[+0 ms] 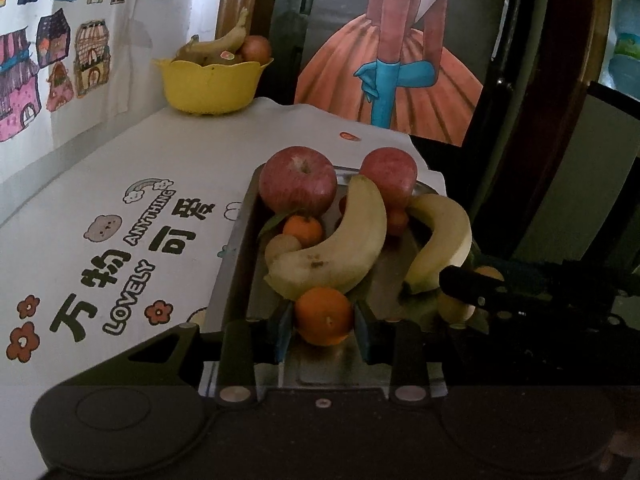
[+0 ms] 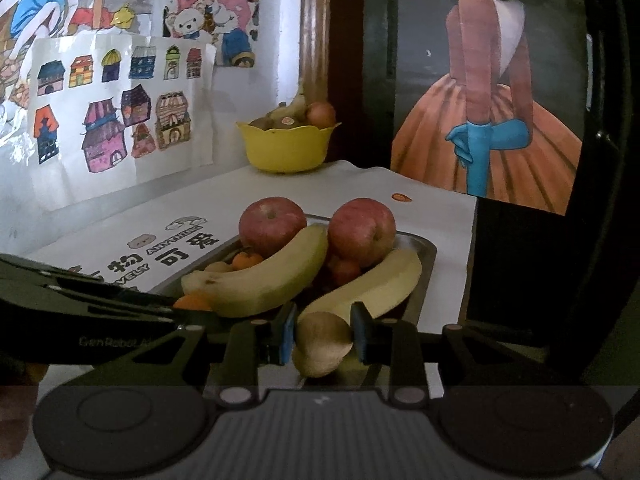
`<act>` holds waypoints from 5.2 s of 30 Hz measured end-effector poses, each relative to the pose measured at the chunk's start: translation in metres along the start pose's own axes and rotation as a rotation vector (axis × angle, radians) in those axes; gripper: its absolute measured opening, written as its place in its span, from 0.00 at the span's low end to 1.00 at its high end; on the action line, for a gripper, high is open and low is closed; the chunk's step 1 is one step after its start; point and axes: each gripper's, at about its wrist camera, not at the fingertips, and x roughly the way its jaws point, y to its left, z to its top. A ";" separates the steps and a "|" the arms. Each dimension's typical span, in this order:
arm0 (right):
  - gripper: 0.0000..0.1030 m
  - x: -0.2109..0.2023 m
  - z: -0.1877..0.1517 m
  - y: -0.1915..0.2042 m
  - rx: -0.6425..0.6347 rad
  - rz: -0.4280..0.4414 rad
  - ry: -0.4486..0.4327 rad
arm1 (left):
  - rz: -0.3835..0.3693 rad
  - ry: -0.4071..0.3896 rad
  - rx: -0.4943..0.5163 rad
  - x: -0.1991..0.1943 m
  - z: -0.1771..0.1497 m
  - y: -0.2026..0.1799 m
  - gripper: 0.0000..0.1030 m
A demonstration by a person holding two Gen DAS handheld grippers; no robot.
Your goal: Organize fruits
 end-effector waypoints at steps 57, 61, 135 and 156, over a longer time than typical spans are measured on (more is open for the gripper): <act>1.00 -0.130 -0.036 0.092 0.110 -0.228 -0.333 | 0.200 -0.356 -0.109 -0.153 -0.068 0.086 0.99; 1.00 -0.135 -0.050 0.090 0.142 -0.216 -0.332 | 0.210 -0.364 -0.096 -0.159 -0.075 0.086 0.99; 1.00 -0.144 -0.110 0.132 0.109 -0.186 -0.220 | 0.204 -0.354 -0.051 -0.180 -0.151 0.094 0.99; 1.00 -0.143 -0.111 0.134 0.112 -0.188 -0.217 | 0.204 -0.347 -0.051 -0.176 -0.153 0.094 0.99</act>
